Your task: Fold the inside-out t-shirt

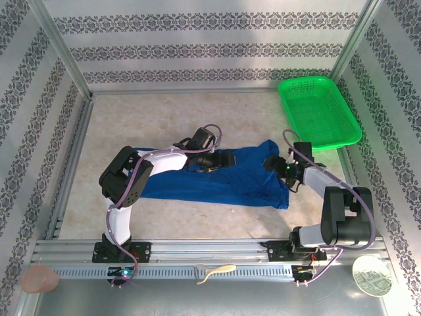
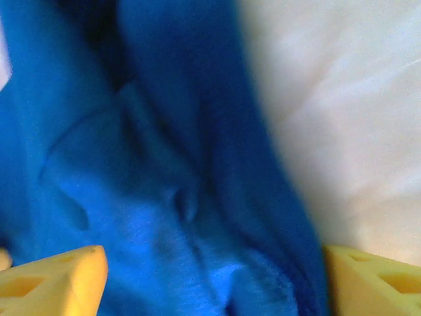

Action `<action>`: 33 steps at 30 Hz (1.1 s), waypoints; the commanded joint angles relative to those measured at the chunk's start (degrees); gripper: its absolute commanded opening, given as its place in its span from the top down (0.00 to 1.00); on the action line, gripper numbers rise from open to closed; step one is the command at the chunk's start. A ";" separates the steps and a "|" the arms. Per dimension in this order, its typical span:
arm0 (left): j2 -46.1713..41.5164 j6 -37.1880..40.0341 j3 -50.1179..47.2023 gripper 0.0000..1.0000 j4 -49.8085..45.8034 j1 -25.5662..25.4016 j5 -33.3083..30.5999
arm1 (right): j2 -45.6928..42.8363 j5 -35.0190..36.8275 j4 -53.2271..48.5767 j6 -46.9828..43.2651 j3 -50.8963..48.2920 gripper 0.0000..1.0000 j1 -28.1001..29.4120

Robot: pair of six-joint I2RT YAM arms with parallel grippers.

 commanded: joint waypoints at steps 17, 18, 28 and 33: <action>-11.10 4.68 -2.74 0.15 -7.84 13.83 -0.54 | 4.75 -5.30 8.73 6.30 -0.76 0.94 3.41; -12.25 6.63 -3.31 0.15 -10.72 17.03 -0.59 | 4.83 -5.35 8.72 6.40 -0.45 1.00 3.30; -15.10 20.32 -11.72 0.15 -22.25 32.82 -4.04 | -1.87 -2.46 2.80 6.45 0.42 1.00 -3.87; -17.49 15.41 -20.00 0.15 -15.08 32.14 -1.12 | -6.13 -0.25 -3.24 4.04 3.40 1.00 -6.66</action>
